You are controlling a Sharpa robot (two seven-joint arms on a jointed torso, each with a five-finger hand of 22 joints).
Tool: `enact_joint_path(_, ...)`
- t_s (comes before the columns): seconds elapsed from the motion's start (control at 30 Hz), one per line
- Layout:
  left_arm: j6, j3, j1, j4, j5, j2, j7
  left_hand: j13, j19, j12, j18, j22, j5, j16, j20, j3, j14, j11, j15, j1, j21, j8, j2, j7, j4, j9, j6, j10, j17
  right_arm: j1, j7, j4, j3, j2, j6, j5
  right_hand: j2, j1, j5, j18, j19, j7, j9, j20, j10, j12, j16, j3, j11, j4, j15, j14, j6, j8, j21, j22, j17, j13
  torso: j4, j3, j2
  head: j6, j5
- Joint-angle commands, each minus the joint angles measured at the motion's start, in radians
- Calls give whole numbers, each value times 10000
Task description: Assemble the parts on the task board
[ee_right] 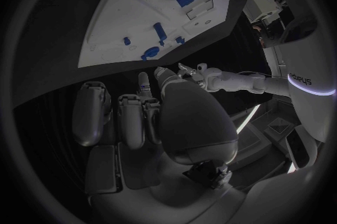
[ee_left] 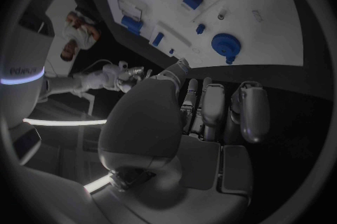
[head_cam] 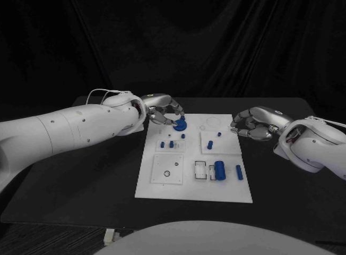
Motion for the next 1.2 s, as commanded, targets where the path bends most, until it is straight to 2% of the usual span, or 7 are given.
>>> enact_joint_path(0.03,-996,13,-160,-207,-3388,193,928,-766,92,-429,-52,1721,63,-200,-106,-271,50,-151,-57,69,-83,-38,-168,-294,-32,-621,49,0,-355,-26,329,110,7,-55,-446,-19,3,69,73,112,98,2,-8,76,1040,25,-25,32,33,-46,59,800,109,-14,78,1864,1605,2635,8,-13,35,-2,-44)
enact_joint_path(0.07,-1022,13,-206,-267,-3563,245,925,-1094,134,-561,-53,1723,185,-259,-142,-377,60,-241,-146,102,-121,-36,-190,-420,-45,-895,92,43,-482,-26,347,125,7,-62,-463,-19,3,69,73,112,98,2,-8,76,1040,25,-25,32,33,-46,59,800,109,-14,78,1864,1605,2635,11,-11,37,-2,-50)
enact_joint_path(0.17,-1056,14,-326,-469,-3935,412,873,-1398,222,-589,-72,1762,455,-238,-175,-457,105,-187,-139,122,-90,32,-185,-302,-87,-1155,352,231,-543,-30,388,139,7,-65,-496,-19,2,68,74,114,95,2,-7,76,1040,25,-29,31,32,-45,58,798,114,-12,70,1861,1599,2635,11,-20,29,-2,-66)
enact_joint_path(0.37,-1005,15,-449,-759,-4225,662,698,-1501,203,-499,-58,1754,614,-291,-188,-479,37,-169,-139,85,-178,53,-137,-207,-94,-1306,531,478,-684,-39,422,153,7,-59,-524,-19,-1,66,75,116,93,2,-7,75,1040,25,-41,30,32,-44,58,795,117,-11,63,1860,1584,2635,-11,-38,38,-2,-39)
enact_joint_path(0.6,-979,15,-534,-956,-4310,895,601,-1552,161,-279,-40,1747,977,-314,-199,-359,-63,-188,-151,147,-311,172,-61,-34,-219,-1484,940,931,-811,-50,423,151,7,-56,-521,-19,-9,61,76,119,88,2,-7,74,1040,25,-38,27,32,-43,56,796,125,-10,47,1855,1587,2635,-7,-11,17,-2,-34)
enact_joint_path(0.9,-983,16,-709,-1193,-4326,1136,604,-1482,158,17,-38,1753,1080,-282,-203,-208,-93,-163,-125,115,-352,221,-55,-23,-235,-1559,1135,1396,-849,-68,421,140,7,-56,-516,-18,-17,54,76,123,83,2,-7,72,1040,25,-46,24,33,-38,56,794,131,-10,31,1851,1578,2635,-7,-14,16,-2,-65)
enact_joint_path(1.2,-1044,17,-792,-1339,-4328,1284,575,-1385,168,227,-42,1760,1089,-239,-202,-90,-94,-158,-112,84,-353,209,-73,-14,-233,-1617,1173,1674,-838,-89,413,105,7,-60,-501,-18,-17,54,76,123,83,2,-7,72,1040,25,-46,24,33,-38,56,794,131,-10,31,1851,1578,2635,-6,-11,18,-2,-52)
